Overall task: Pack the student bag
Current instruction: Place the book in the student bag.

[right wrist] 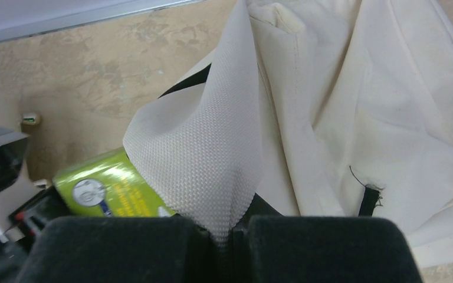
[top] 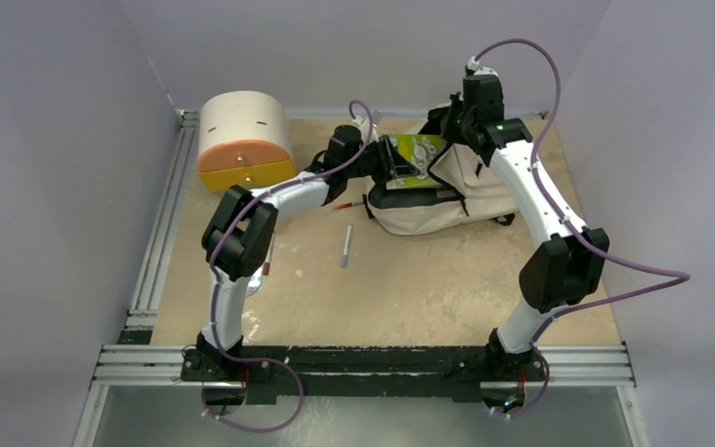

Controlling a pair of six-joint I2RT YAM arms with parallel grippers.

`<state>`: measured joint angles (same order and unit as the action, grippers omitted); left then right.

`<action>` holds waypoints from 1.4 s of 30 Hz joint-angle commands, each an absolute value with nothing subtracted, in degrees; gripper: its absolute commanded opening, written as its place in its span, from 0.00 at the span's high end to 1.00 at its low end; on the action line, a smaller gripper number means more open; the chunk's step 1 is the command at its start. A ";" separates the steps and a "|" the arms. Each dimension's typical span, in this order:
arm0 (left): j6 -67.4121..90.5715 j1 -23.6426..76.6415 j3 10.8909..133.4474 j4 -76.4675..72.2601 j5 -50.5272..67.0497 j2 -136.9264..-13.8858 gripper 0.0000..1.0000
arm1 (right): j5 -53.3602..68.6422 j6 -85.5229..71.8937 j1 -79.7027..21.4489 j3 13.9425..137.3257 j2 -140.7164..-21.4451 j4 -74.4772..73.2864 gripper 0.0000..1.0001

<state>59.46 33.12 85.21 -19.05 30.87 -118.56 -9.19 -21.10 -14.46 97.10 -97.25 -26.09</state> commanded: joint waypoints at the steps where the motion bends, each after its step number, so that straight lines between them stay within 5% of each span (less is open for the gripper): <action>1: 62.57 33.60 93.71 -28.80 34.80 -121.84 1.00 | -5.25 -22.36 -14.60 99.84 -93.70 -18.38 1.00; 14: 67.74 35.30 110.22 -32.88 42.08 -137.65 1.00 | -1.80 -21.14 -14.61 97.11 -92.08 -18.16 1.00; 42: 70.48 39.78 129.80 -26.58 33.12 -155.01 0.99 | 3.07 -25.00 -14.61 87.93 -87.10 -10.11 1.00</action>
